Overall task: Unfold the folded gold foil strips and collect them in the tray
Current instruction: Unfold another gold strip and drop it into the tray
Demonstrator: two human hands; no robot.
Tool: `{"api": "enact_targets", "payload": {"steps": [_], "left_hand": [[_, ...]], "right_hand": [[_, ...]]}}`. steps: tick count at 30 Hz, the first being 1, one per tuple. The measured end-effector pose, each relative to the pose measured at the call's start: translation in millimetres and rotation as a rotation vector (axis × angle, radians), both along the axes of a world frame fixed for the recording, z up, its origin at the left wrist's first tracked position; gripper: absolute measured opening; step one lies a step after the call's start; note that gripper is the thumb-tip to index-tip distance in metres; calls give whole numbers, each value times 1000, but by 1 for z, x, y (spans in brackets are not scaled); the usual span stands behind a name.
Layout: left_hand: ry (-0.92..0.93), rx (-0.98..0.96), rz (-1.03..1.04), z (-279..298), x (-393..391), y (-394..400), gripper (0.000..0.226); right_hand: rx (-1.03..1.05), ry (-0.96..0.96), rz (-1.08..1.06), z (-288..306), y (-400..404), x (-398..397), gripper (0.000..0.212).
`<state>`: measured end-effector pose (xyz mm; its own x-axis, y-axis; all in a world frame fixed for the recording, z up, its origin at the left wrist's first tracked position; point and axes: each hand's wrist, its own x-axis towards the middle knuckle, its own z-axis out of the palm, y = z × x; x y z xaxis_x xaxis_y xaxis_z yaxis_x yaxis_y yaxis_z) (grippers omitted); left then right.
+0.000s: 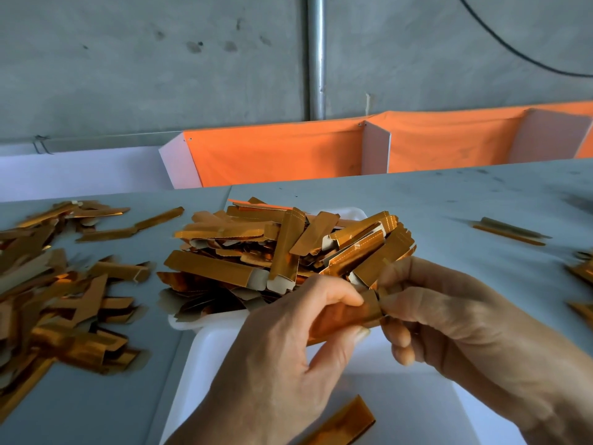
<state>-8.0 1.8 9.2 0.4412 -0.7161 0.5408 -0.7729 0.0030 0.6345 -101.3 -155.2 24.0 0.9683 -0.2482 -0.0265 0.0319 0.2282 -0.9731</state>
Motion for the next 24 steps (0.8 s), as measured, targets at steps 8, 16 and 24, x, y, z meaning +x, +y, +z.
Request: {"api": "enact_targets", "payload": {"steps": [8,16,24], "left_hand": [[93,-42,-31,0,1,2,28],[75,11,28,0,1,1,47],[-68,69,69,0,0,0,42]], "right_hand": [[107,1,0,0,1,1,14],[-106,40,-11,3,5,0,6],[-323,25,-78,-1,8,3,7]]}}
